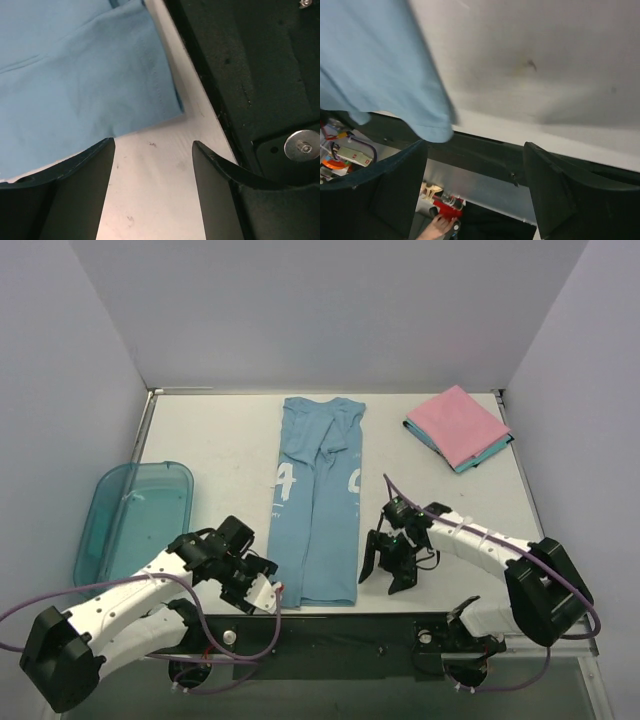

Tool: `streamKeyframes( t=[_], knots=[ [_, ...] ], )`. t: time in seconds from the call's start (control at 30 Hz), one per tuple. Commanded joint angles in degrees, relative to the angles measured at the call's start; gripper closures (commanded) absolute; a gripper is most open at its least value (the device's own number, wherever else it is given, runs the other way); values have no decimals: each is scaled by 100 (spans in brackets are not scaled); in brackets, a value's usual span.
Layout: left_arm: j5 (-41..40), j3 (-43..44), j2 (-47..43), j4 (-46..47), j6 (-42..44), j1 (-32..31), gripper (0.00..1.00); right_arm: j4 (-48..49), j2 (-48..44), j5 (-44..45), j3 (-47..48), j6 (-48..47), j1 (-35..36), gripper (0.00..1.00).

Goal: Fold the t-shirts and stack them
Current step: Grab the bottom of the folded rectangular tshirt with both arms

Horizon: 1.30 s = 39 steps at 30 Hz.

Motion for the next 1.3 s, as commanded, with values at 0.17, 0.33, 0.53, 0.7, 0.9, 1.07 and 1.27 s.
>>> streamKeyframes(
  t=[0.17, 0.33, 0.53, 0.7, 0.9, 1.07, 1.27],
  knots=[
    [282, -135, 784, 718, 370, -474, 28, 1714, 211, -195, -783, 1779, 851, 32],
    [308, -302, 889, 920, 300, -826, 31, 1840, 773, -327, -775, 1727, 965, 46],
    [-26, -435, 1275, 1702, -438, -1063, 46, 1849, 740, -503, -845, 1631, 1036, 81],
    [157, -312, 1277, 1669, -649, -1178, 81, 1445, 599, -512, -941, 1341, 1018, 100],
    [53, -119, 1118, 1510, -1518, -1231, 100, 1216, 213, -749, -1065, 1156, 1001, 100],
    [167, 750, 1100, 1053, -2667, -1126, 100, 208, -148, -837, -442, 639, 852, 100],
    [800, 1883, 1864, 1184, -3663, 261, 100, -120, -149, -1083, 357, 32, -264, 100]
  ],
)
